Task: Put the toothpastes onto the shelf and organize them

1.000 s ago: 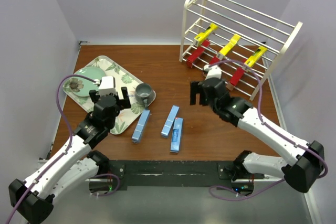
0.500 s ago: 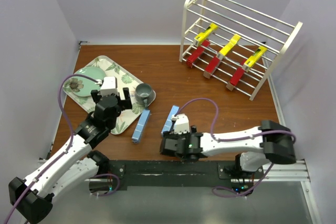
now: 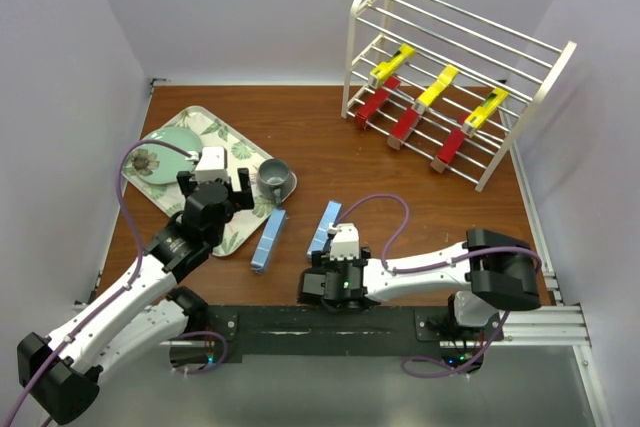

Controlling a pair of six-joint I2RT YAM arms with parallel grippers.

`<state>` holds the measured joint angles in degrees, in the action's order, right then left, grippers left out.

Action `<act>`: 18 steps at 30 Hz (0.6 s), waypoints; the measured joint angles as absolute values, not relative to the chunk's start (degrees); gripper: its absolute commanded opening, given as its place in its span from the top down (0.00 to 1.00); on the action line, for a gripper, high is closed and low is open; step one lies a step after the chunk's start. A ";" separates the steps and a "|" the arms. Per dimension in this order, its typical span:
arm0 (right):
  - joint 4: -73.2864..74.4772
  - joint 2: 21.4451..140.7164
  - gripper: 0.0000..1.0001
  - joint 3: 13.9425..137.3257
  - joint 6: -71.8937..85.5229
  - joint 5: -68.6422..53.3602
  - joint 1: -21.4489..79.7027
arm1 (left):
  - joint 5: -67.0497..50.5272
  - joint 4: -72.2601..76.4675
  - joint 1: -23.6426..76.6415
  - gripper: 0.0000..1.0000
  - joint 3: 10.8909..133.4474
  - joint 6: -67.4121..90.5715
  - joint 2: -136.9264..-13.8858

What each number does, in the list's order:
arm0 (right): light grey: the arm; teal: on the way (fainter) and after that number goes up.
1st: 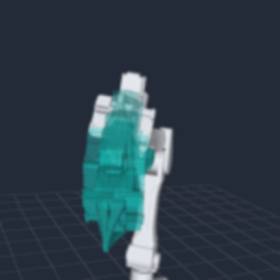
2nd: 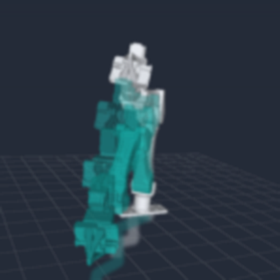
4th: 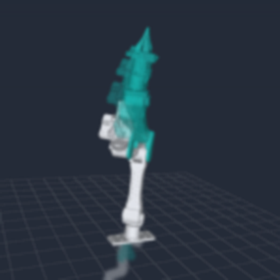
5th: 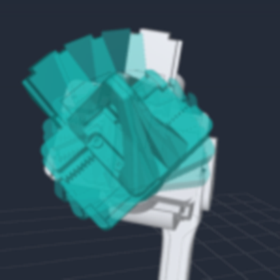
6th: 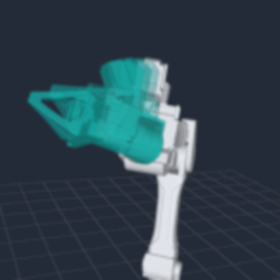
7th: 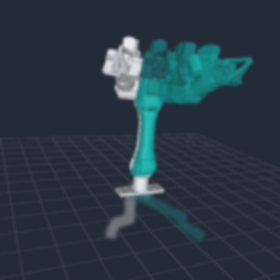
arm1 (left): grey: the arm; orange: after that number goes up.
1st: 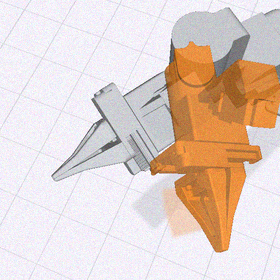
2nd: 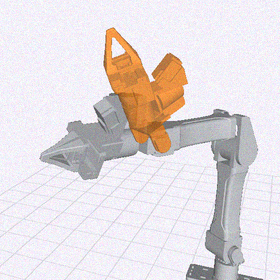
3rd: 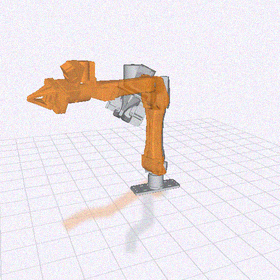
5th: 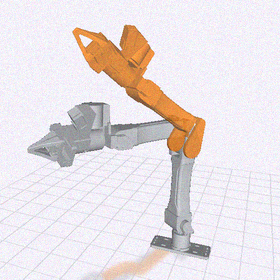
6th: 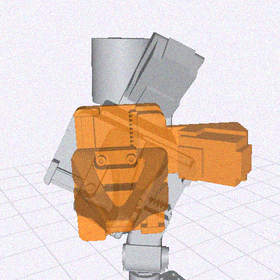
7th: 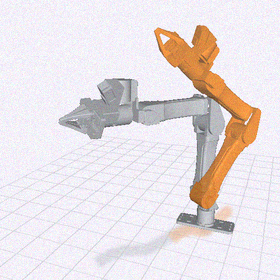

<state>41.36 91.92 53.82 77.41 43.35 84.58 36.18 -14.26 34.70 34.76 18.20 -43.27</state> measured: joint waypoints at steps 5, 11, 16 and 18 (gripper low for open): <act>41.71 90.15 0.19 50.24 78.67 42.19 84.58 | 36.18 -14.26 34.72 0.00 34.76 18.20 -43.22; 45.93 83.31 0.20 45.10 82.15 42.02 83.37 | 36.18 -14.28 34.92 0.00 34.76 18.20 -43.09; 49.52 72.95 0.20 40.14 80.95 42.50 73.82 | 36.16 -14.28 34.92 0.00 34.76 18.20 -43.05; 50.48 68.07 0.19 38.81 78.72 42.96 68.45 | 36.10 -14.28 34.92 0.00 34.76 18.20 -43.05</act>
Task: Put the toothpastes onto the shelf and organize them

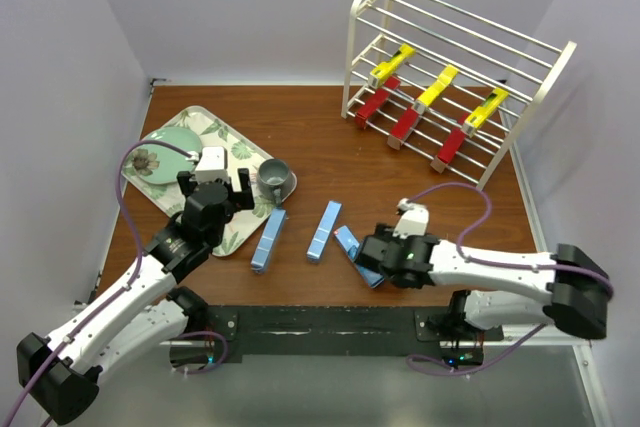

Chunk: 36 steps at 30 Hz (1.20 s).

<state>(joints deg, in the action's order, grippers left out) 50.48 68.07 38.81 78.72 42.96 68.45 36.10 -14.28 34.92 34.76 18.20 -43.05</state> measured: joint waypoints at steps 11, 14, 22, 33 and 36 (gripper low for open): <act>46.04 59.94 0.12 38.26 57.43 38.85 56.14 | 34.46 -14.28 34.94 0.00 34.76 18.17 -43.18; 42.54 60.36 0.10 38.26 51.57 32.16 56.18 | 34.15 -14.28 34.96 0.00 34.79 18.17 -43.18; 38.35 62.35 0.07 38.57 41.47 14.50 56.25 | 33.63 -14.24 34.96 0.00 34.79 17.85 -43.46; 46.00 78.70 0.05 44.75 38.63 13.69 56.60 | 33.34 -14.22 34.96 0.00 34.79 17.41 -44.53; 49.39 82.06 0.05 47.07 38.54 17.82 56.01 | 33.39 -14.22 34.96 0.00 34.76 17.32 -44.66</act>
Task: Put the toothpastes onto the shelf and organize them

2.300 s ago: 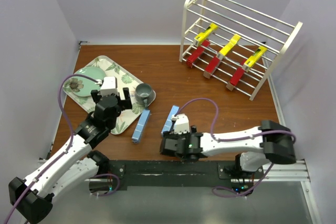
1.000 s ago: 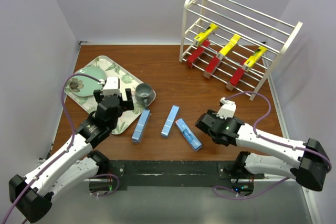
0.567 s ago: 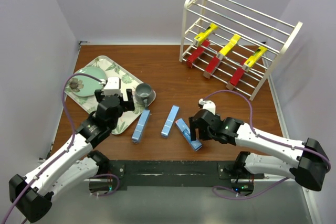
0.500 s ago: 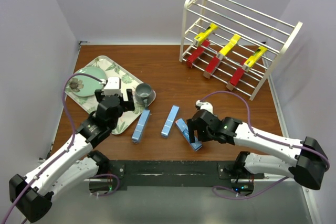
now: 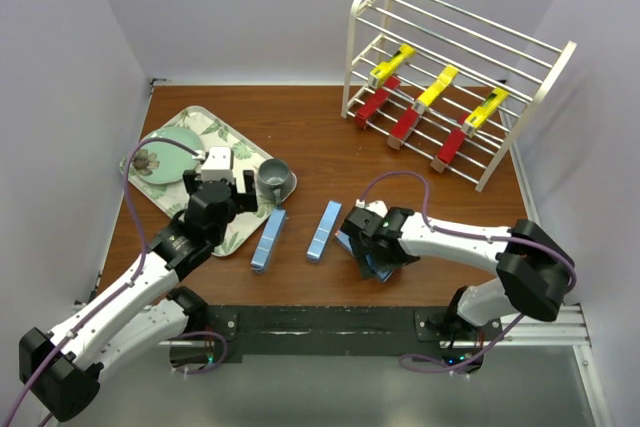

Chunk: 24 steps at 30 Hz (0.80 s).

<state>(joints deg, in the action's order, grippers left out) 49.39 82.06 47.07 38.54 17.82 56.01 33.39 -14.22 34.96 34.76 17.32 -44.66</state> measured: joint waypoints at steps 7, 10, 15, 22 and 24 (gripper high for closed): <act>50.19 83.83 0.06 49.43 35.73 24.88 45.45 | 33.47 -14.22 34.96 0.00 34.76 16.99 -44.99; 48.25 83.61 0.06 49.91 33.30 25.93 39.42 | 33.67 -14.22 34.96 0.00 34.79 16.88 -45.10; 43.38 84.53 0.07 54.04 28.67 25.89 29.43 | 33.71 -14.22 34.96 0.01 34.79 16.80 -45.58; 35.31 89.03 0.07 62.04 22.28 24.86 20.60 | 26.52 -11.03 34.96 0.04 33.67 14.02 -45.74; 34.54 88.05 0.07 62.17 21.45 23.83 20.51 | 21.12 -9.43 34.96 0.04 32.93 12.97 -46.02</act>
